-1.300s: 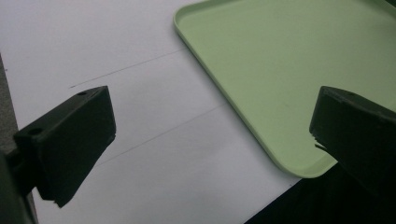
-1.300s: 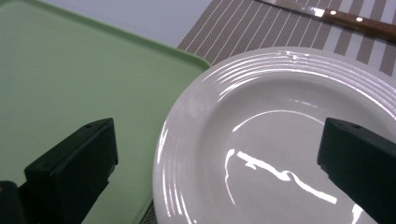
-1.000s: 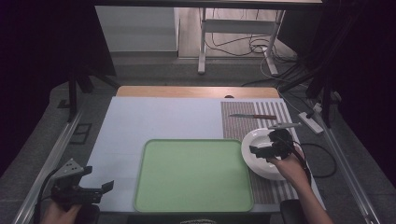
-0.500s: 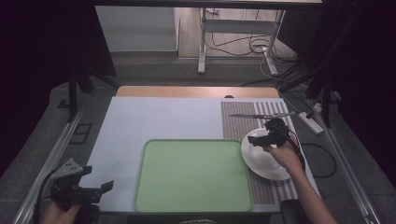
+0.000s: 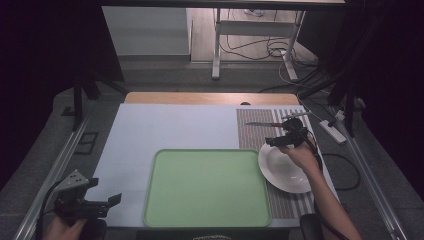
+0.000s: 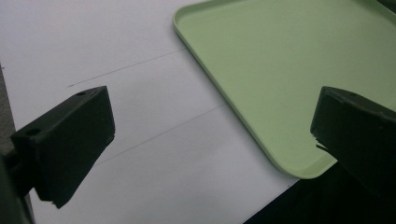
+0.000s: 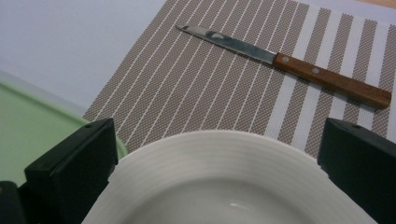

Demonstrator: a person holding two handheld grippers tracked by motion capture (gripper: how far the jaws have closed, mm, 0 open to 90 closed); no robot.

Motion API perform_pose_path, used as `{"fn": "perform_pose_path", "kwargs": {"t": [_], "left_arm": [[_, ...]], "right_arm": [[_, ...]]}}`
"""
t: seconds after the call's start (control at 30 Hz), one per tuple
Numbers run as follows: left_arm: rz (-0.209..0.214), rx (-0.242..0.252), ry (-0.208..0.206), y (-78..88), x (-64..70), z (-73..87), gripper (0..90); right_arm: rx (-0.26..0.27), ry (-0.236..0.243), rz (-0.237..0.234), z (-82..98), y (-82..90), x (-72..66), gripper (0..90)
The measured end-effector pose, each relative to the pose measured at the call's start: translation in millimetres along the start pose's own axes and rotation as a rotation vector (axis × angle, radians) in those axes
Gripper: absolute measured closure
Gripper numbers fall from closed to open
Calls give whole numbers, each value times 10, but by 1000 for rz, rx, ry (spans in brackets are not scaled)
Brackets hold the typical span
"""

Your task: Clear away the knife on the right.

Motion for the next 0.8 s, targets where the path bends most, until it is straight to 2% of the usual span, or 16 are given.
{"fn": "perform_pose_path", "kwargs": {"t": [0.33, 0.67, 0.7, 0.73, 0.77, 0.8], "left_arm": [[0, 0, 0, 0, -1, 0, 0], [2, 1, 3, 0, -4, 1, 0], [2, 0, 3, -1, -4, 1, 0], [2, 0, 3, -1, -4, 1, 0], [1, -3, 2, -2, -2, 1, 0], [1, -3, 2, -2, -2, 1, 0]], "right_arm": [[-8, -14, 18, -153, -194, 106, 0], [-40, 3, 43, -290, -453, 189, 0], [-50, 17, 61, -309, -501, 216, 21], [-50, 17, 61, -309, -501, 216, 21], [-52, 26, 70, -339, -531, 245, 85], [-52, 26, 70, -339, -531, 245, 85]]}}
Point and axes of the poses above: each handheld gripper's, and its own axes: y roughly backward along the jaws, z roughly out of its underside, x roughly to its right, the point moved 6 cm from there along -y, roughly forward along the jaws, and after that the axes turned 13 degrees about -y, right-handed, at the moved point
